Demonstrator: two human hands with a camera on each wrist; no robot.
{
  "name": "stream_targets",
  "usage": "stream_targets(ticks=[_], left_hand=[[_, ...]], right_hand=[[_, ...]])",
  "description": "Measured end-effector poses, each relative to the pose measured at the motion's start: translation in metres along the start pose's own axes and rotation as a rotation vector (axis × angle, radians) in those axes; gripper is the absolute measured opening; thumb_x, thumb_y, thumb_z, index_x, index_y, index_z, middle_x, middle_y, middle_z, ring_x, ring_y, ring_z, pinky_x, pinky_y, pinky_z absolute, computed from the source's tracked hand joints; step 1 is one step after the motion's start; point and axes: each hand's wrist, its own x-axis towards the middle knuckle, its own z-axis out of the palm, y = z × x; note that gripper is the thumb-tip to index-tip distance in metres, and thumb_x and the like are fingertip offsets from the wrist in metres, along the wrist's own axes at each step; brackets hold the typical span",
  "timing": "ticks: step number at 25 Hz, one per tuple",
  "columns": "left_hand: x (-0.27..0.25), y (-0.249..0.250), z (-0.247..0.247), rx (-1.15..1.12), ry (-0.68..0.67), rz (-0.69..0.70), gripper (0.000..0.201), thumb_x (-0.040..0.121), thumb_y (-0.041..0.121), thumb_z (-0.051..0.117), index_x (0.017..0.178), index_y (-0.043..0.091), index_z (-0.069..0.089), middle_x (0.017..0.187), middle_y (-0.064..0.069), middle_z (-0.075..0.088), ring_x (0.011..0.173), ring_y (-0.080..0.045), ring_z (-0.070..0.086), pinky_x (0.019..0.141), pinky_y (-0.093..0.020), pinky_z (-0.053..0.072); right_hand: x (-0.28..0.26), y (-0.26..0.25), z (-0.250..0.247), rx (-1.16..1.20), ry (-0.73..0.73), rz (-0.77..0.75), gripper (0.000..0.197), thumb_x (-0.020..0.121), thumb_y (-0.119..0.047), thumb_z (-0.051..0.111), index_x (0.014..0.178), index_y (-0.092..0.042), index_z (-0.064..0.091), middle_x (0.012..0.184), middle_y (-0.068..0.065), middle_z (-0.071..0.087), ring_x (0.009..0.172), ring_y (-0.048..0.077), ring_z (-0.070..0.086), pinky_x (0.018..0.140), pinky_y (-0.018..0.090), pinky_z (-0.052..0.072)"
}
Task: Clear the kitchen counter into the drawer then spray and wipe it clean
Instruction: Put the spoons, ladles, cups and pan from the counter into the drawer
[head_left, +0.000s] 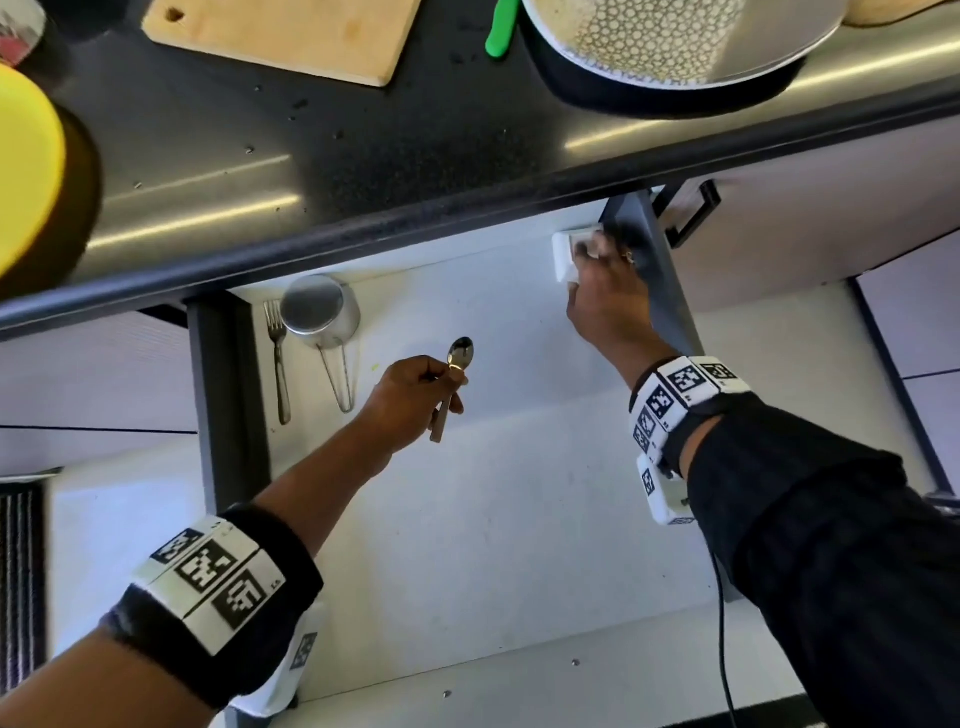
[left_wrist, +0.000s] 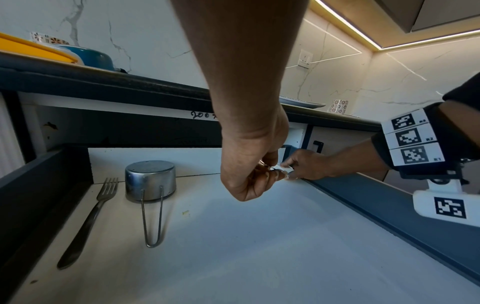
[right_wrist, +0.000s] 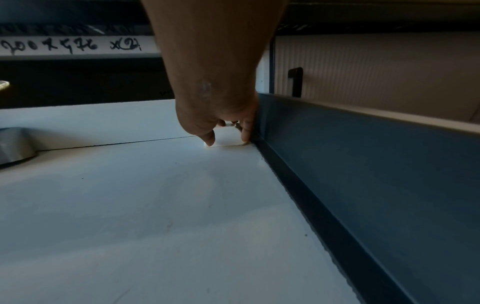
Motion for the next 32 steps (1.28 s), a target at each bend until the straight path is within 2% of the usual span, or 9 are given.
stream_targets(ticks=[8, 11, 13, 15, 17, 22, 26, 29, 32], left_hand=[[-0.008, -0.006, -0.005, -0.076, -0.064, -0.076, 0.017, 0.097, 0.029, 0.057, 0.103, 0.015, 0.066, 0.083, 0.000, 0.075, 0.057, -0.010, 0.051, 0.052, -0.017, 0.038], [-0.017, -0.008, -0.014, -0.212, -0.026, -0.092, 0.020, 0.099, 0.030, 0.055, 0.108, 0.018, 0.067, 0.088, 0.001, 0.076, 0.061, -0.013, 0.052, 0.064, -0.025, 0.038], [-0.021, -0.014, -0.019, -0.344, 0.026, -0.102, 0.022, 0.100, 0.031, 0.052, 0.105, 0.017, 0.069, 0.079, 0.002, 0.073, 0.061, -0.015, 0.049, 0.064, -0.026, 0.037], [-0.024, -0.023, -0.027, -0.500, 0.117, -0.097, 0.025, 0.101, 0.031, 0.051, 0.095, 0.016, 0.069, 0.062, 0.001, 0.059, 0.055, -0.013, 0.042, 0.056, -0.022, 0.035], [-0.027, -0.032, -0.034, -0.546, 0.192, -0.094, 0.029, 0.101, 0.032, 0.050, 0.089, 0.014, 0.069, 0.057, 0.000, 0.048, 0.050, -0.011, 0.038, 0.052, -0.022, 0.033], [-0.036, -0.056, -0.053, -0.439, 0.255, -0.079, 0.037, 0.100, 0.032, 0.051, 0.093, -0.001, 0.067, 0.059, 0.002, 0.062, 0.048, -0.008, 0.046, 0.053, -0.023, 0.039], [-0.037, -0.072, -0.069, -0.239, 0.220, -0.113, 0.021, 0.097, 0.019, 0.059, 0.108, 0.004, 0.068, 0.091, -0.004, 0.071, 0.064, -0.007, 0.059, 0.050, -0.009, 0.046], [-0.035, -0.085, -0.076, -0.028, 0.204, -0.076, 0.030, 0.094, 0.023, 0.063, 0.122, 0.011, 0.063, 0.115, -0.004, 0.065, 0.093, -0.011, 0.063, 0.077, -0.016, 0.052], [-0.036, -0.096, -0.085, 0.089, 0.198, -0.076, 0.043, 0.092, 0.032, 0.064, 0.131, 0.016, 0.054, 0.124, -0.001, 0.059, 0.111, -0.017, 0.057, 0.098, -0.032, 0.048]], right_hand=[[-0.001, 0.002, -0.018, 0.162, -0.058, 0.032, 0.057, 0.088, -0.002, 0.058, 0.143, -0.015, 0.048, 0.159, 0.004, 0.028, 0.144, 0.026, 0.030, 0.113, 0.035, 0.035], [-0.026, -0.051, -0.025, 0.452, 0.113, 0.008, 0.036, 0.088, -0.011, 0.066, 0.124, -0.010, 0.064, 0.133, 0.011, 0.057, 0.120, 0.024, 0.055, 0.099, 0.029, 0.044], [-0.049, -0.093, -0.028, 0.765, -0.145, 0.010, 0.026, 0.089, -0.022, 0.070, 0.111, -0.007, 0.070, 0.109, 0.008, 0.070, 0.094, 0.018, 0.066, 0.085, 0.032, 0.056], [-0.063, -0.128, -0.030, 1.049, -0.563, 0.147, 0.033, 0.094, -0.031, 0.066, 0.112, -0.005, 0.068, 0.106, 0.012, 0.072, 0.085, 0.020, 0.069, 0.081, 0.038, 0.059], [-0.070, -0.152, -0.030, 1.211, -0.775, 0.200, 0.034, 0.098, -0.034, 0.059, 0.112, -0.004, 0.067, 0.103, 0.012, 0.074, 0.082, 0.021, 0.070, 0.080, 0.037, 0.058], [-0.078, -0.197, -0.010, 1.251, -0.722, 0.100, 0.019, 0.092, -0.023, 0.069, 0.089, -0.005, 0.072, 0.081, 0.007, 0.072, 0.076, 0.019, 0.068, 0.080, 0.033, 0.059], [-0.068, -0.211, 0.006, 1.158, -0.626, 0.195, 0.020, 0.091, -0.010, 0.068, 0.097, 0.009, 0.069, 0.080, 0.015, 0.068, 0.067, 0.020, 0.064, 0.070, 0.028, 0.059], [-0.045, -0.210, 0.017, 1.047, -0.505, 0.283, 0.021, 0.085, -0.004, 0.073, 0.104, 0.006, 0.068, 0.081, 0.016, 0.069, 0.058, 0.016, 0.061, 0.056, 0.021, 0.057], [-0.024, -0.210, 0.030, 0.885, -0.400, 0.300, 0.019, 0.079, -0.008, 0.081, 0.088, -0.002, 0.065, 0.080, 0.018, 0.073, 0.048, 0.012, 0.062, 0.049, 0.023, 0.055]])
